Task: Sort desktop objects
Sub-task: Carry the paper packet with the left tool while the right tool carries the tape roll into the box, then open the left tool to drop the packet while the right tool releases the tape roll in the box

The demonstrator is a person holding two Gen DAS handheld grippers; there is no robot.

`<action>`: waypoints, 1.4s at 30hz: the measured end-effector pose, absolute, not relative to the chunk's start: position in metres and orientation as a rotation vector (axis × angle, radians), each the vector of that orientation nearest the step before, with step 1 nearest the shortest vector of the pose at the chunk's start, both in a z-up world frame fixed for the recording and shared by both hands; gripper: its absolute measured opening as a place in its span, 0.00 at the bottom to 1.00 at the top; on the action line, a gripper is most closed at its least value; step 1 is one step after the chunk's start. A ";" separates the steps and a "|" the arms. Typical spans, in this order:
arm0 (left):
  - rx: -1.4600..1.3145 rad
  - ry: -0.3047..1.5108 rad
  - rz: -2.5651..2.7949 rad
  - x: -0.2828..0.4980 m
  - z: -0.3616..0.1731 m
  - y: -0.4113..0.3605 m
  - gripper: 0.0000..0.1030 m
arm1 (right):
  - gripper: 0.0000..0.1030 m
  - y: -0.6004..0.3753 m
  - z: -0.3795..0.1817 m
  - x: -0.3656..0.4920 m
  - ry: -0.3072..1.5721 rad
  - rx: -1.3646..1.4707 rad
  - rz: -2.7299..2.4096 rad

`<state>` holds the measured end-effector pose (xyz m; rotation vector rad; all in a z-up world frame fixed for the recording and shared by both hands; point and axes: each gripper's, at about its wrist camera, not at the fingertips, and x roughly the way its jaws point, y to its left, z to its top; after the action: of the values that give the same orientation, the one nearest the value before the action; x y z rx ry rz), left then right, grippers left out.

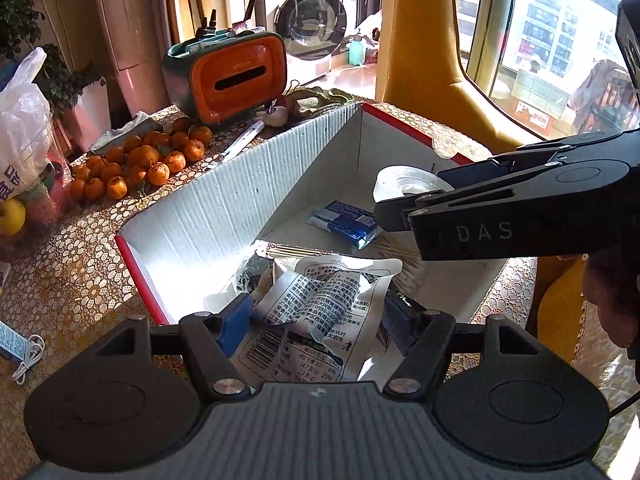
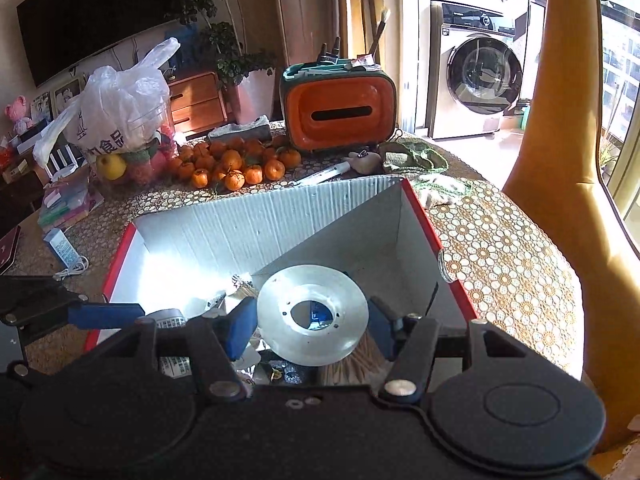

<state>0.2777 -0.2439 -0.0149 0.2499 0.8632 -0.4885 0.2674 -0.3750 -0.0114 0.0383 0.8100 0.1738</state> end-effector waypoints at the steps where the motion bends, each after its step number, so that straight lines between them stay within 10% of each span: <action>1: 0.257 0.867 -0.487 0.279 -0.017 -0.245 0.68 | 0.58 -0.375 -0.014 0.271 0.820 0.038 0.167; 42: 0.191 1.071 -0.528 0.309 -0.052 -0.257 0.69 | 0.69 -0.382 -0.059 0.302 1.032 0.092 0.098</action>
<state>0.3086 -0.2567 -0.0525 0.1914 1.0706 -0.5277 0.3020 -0.3822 -0.0590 0.0917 1.0317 0.0982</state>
